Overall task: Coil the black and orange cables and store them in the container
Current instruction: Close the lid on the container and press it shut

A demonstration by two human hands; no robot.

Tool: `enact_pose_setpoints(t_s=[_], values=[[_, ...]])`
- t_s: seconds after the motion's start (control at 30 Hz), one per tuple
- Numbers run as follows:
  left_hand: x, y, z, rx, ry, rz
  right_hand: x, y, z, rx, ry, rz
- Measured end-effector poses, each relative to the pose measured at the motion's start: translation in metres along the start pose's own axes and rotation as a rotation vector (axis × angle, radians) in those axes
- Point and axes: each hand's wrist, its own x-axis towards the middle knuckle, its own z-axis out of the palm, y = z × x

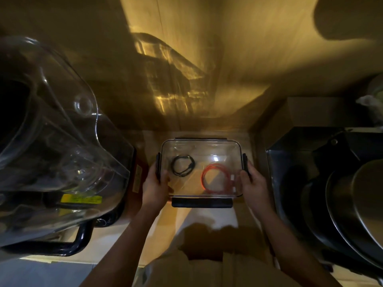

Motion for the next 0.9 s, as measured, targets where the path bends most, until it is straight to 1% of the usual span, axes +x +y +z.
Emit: enact_pose_setpoints(t_s=[0.1,0.2,0.37,0.53,0.77,0.9], values=[[0.009,0.005,0.003,0.027,-0.002,-0.020,0.014,0.003,0.000,-0.056,0.014,-0.002],[0.019,0.014,0.006,0.053,-0.005,0.004,0.027,0.003,0.002,-0.069,0.030,0.002],[0.026,0.024,0.007,0.015,-0.042,-0.007,0.039,0.005,0.000,-0.099,0.021,0.020],[0.024,0.011,0.008,0.009,-0.042,-0.054,0.035,0.011,-0.003,-0.139,0.002,-0.027],[0.019,0.005,0.007,0.087,-0.010,-0.018,0.030,0.015,-0.010,-0.153,-0.025,-0.032],[0.014,0.004,0.005,0.110,-0.006,-0.038,0.025,0.014,-0.011,-0.149,-0.019,-0.044]])
